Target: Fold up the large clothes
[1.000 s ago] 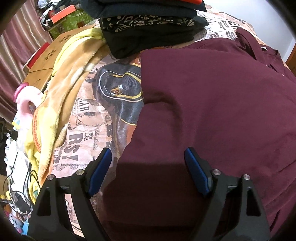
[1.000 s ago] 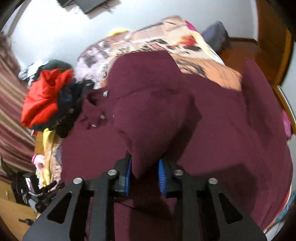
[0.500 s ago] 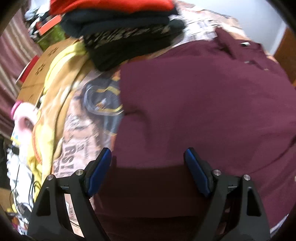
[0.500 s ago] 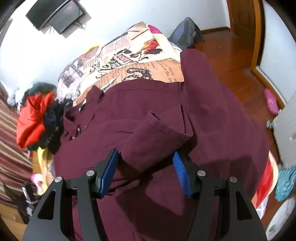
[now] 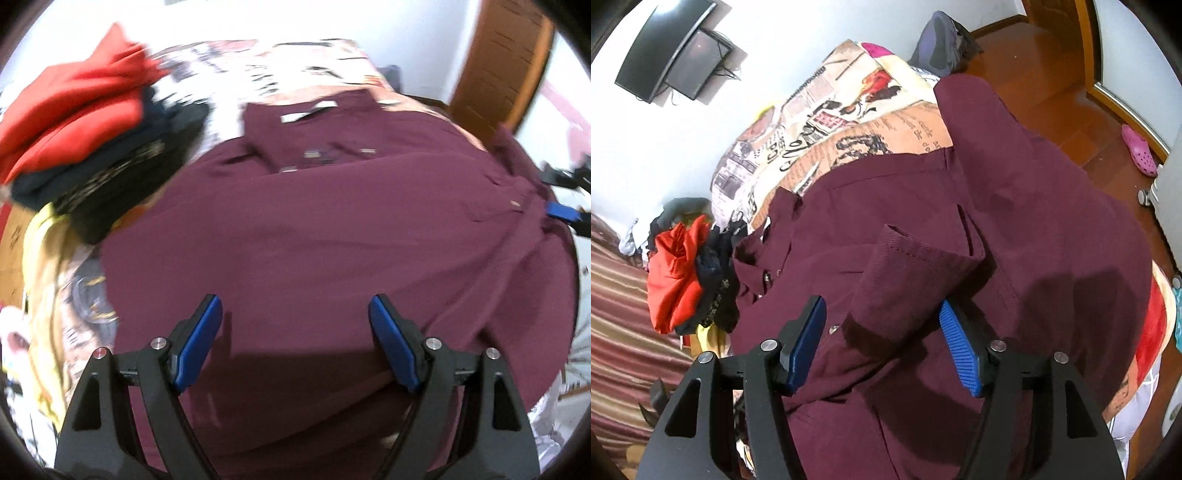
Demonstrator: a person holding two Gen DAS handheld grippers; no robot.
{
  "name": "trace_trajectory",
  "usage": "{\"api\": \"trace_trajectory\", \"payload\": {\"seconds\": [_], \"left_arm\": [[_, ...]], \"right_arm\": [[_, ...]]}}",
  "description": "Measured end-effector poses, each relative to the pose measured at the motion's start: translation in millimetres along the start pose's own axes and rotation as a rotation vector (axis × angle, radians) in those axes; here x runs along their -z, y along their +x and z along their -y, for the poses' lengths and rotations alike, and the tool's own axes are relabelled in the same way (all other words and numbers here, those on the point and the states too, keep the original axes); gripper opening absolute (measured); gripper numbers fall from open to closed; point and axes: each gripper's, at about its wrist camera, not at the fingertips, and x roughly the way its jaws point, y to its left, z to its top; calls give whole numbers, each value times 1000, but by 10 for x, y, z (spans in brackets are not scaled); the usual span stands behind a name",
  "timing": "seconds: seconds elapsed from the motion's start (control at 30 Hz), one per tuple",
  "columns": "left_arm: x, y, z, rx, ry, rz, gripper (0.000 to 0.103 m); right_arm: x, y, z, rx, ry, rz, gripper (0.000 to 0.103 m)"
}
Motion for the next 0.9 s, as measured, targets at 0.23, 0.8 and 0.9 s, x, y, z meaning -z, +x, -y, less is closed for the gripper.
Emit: {"api": "trace_trajectory", "payload": {"seconds": [0.23,0.8,0.9], "left_arm": [[-73,70,516,33,98,7,82],[-212,115,997,78,116,13,82],[-244,112,1022,83,110,8,82]], "right_arm": [[-171,161,-33,46,-54,1,59],[3,-280,326,311,-329,109,53],[28,-374,480,260,-264,92,53]]}}
